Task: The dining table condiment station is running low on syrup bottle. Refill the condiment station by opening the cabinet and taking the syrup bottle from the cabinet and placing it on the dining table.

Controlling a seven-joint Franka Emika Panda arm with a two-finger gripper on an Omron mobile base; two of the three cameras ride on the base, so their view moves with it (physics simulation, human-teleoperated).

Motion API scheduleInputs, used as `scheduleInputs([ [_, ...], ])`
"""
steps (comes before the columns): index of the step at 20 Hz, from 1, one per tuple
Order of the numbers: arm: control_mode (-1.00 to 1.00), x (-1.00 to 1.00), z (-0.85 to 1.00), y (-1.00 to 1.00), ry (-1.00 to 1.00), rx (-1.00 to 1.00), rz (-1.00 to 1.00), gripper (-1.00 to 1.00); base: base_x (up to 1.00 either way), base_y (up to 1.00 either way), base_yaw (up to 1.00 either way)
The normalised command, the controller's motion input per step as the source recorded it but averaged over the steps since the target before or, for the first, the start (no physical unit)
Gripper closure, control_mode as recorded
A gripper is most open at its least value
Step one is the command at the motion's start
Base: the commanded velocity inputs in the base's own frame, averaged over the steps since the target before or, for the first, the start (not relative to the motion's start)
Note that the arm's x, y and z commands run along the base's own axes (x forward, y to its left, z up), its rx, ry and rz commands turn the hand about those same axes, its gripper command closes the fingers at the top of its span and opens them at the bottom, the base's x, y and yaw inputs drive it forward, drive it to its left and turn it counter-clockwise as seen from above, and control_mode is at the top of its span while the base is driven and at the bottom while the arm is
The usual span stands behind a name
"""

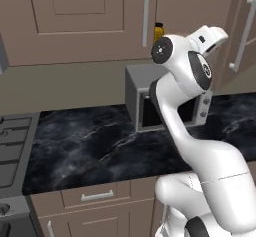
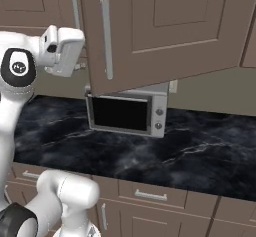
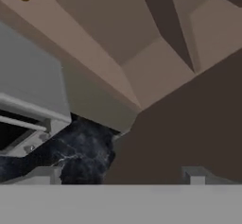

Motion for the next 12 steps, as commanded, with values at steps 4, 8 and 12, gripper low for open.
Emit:
scheduleInputs([
  [4, -1.00, -0.55, -0.01, -1.00, 0.00, 0.21, -0.10, -1.00, 0.00, 0.00, 0.00],
  [8, -1.00, -0.69, -0.02, -1.00, -0.05, 0.24, -0.07, -1.00, 0.00, 0.00, 0.00],
  [12, -1.00, -0.72, -0.10, -1.00, -0.14, 0.26, -0.04, -1.00, 0.00, 0.00, 0.00],
])
